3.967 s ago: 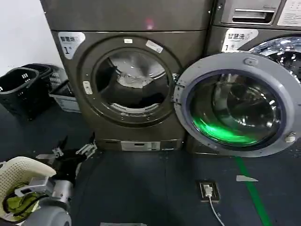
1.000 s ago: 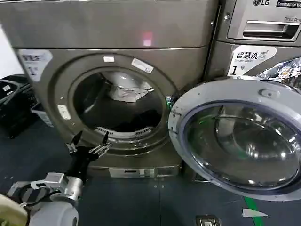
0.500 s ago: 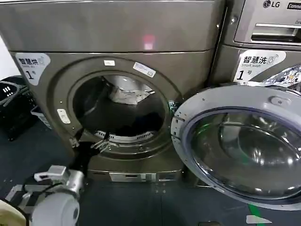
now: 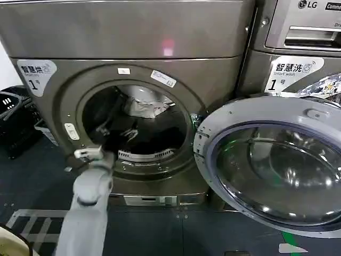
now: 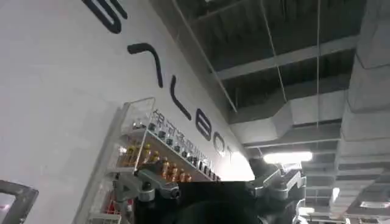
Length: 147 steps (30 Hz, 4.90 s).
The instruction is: Grasp the clothes from the dryer.
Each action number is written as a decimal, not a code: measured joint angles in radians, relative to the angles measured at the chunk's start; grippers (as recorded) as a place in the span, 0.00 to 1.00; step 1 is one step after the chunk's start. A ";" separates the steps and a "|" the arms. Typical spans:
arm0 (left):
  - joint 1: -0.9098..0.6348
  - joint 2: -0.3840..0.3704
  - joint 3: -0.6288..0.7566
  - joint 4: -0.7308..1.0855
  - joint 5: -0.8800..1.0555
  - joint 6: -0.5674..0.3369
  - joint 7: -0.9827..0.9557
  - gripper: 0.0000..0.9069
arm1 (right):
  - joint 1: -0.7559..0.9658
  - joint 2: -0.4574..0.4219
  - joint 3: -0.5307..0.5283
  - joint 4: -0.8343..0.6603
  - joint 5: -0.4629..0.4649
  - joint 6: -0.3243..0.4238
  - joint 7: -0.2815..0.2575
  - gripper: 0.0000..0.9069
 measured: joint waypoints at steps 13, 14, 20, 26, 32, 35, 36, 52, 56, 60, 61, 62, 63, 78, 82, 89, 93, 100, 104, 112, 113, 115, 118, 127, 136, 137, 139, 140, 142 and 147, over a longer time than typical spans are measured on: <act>-0.261 -0.021 0.029 0.404 0.023 -0.109 0.027 1.00 | -0.002 -0.008 0.003 0.005 0.011 0.013 -0.012 1.00; -0.280 -0.024 0.030 0.435 0.023 -0.118 0.030 1.00 | -0.001 -0.010 0.003 0.005 0.011 0.013 -0.012 1.00; -0.381 -0.036 0.053 0.613 0.014 -0.134 0.067 1.00 | 0.009 -0.010 0.000 0.004 0.013 0.017 -0.018 1.00; -0.456 -0.021 0.117 0.741 -0.009 -0.124 0.152 1.00 | 0.017 -0.010 -0.007 0.004 0.013 0.020 -0.022 1.00; -0.512 -0.015 0.230 0.822 -0.016 -0.125 0.295 1.00 | 0.026 -0.007 -0.016 -0.002 0.010 0.024 -0.026 1.00; -0.542 -0.011 0.298 0.861 -0.006 -0.139 0.376 1.00 | 0.031 -0.007 -0.021 -0.007 0.007 0.026 -0.029 1.00; -0.552 -0.007 0.326 0.873 0.001 -0.145 0.404 1.00 | 0.033 -0.007 -0.022 -0.007 0.006 0.027 -0.029 1.00; -0.668 0.027 0.656 1.001 0.236 -0.219 0.814 1.00 | 0.049 -0.014 -0.047 -0.020 -0.009 0.034 -0.037 1.00; -0.685 0.030 0.708 1.016 0.292 -0.233 0.881 1.00 | 0.049 -0.024 -0.049 -0.026 -0.012 0.034 -0.037 1.00; -0.701 0.021 0.753 1.032 0.336 -0.246 0.930 1.00 | 0.053 -0.030 -0.053 -0.030 -0.015 0.035 -0.039 1.00; -0.705 0.018 0.764 1.033 0.343 -0.249 0.938 1.00 | 0.054 -0.030 -0.055 -0.031 -0.016 0.035 -0.039 1.00; -0.710 0.015 0.774 1.034 0.349 -0.251 0.943 1.00 | 0.056 -0.032 -0.058 -0.031 -0.016 0.035 -0.039 1.00; -0.714 0.011 0.785 1.035 0.355 -0.252 0.949 1.00 | 0.058 -0.033 -0.059 -0.031 -0.017 0.035 -0.040 1.00; -0.704 -0.037 0.900 1.082 0.427 -0.256 0.947 0.72 | 0.072 -0.036 -0.072 -0.046 -0.023 0.042 -0.045 1.00; -0.703 -0.042 0.918 1.096 0.431 -0.256 0.937 0.58 | 0.078 -0.037 -0.081 -0.049 -0.029 0.045 -0.048 1.00; -0.704 -0.054 0.943 1.124 0.429 -0.255 0.929 0.26 | 0.086 -0.037 -0.098 -0.043 -0.036 0.046 -0.048 1.00; -0.705 -0.062 0.955 1.134 0.427 -0.255 0.928 0.05 | 0.086 -0.038 -0.099 -0.043 -0.037 0.046 -0.049 1.00; -0.705 -0.064 0.964 1.143 0.422 -0.260 0.934 0.00 | 0.089 -0.031 -0.106 -0.041 -0.038 0.047 -0.049 1.00; -0.703 -0.058 0.957 1.140 0.405 -0.262 0.927 0.00 | 0.095 -0.029 -0.114 -0.039 -0.041 0.047 -0.049 1.00; -0.688 -0.048 0.901 1.124 0.355 -0.254 0.875 0.00 | 0.100 -0.026 -0.116 -0.036 -0.043 0.048 -0.049 1.00; -0.685 -0.045 0.883 1.121 0.345 -0.251 0.863 0.00 | 0.100 -0.025 -0.116 -0.036 -0.043 0.048 -0.049 1.00; -0.678 -0.039 0.845 1.111 0.323 -0.245 0.834 0.00 | 0.103 -0.022 -0.118 -0.034 -0.044 0.048 -0.049 1.00; -0.662 -0.028 0.769 1.089 0.286 -0.230 0.770 0.00 | 0.109 -0.019 -0.126 -0.025 -0.046 0.048 -0.049 1.00; -0.571 -0.019 0.483 0.984 0.200 -0.226 0.552 0.00 | 0.115 -0.025 -0.140 -0.022 -0.059 0.049 -0.049 1.00; -0.450 -0.021 0.225 0.819 0.090 -0.251 0.336 0.00 | 0.111 -0.034 -0.136 -0.031 -0.061 0.052 -0.049 1.00; -0.430 -0.021 0.205 0.790 0.076 -0.256 0.311 0.00 | 0.110 -0.036 -0.136 -0.031 -0.061 0.052 -0.049 1.00; -0.389 -0.022 0.170 0.726 0.055 -0.270 0.260 0.00 | 0.109 -0.039 -0.135 -0.031 -0.060 0.052 -0.049 1.00; -0.371 -0.022 0.156 0.695 0.047 -0.279 0.236 0.00 | 0.108 -0.040 -0.135 -0.031 -0.060 0.052 -0.048 1.00; -0.328 -0.023 0.126 0.632 0.038 -0.299 0.186 0.00 | 0.105 -0.042 -0.135 -0.028 -0.060 0.052 -0.043 1.00; -0.226 -0.036 0.068 0.489 0.050 -0.339 0.067 0.00 | 0.100 -0.041 -0.128 -0.025 -0.063 0.052 -0.040 1.00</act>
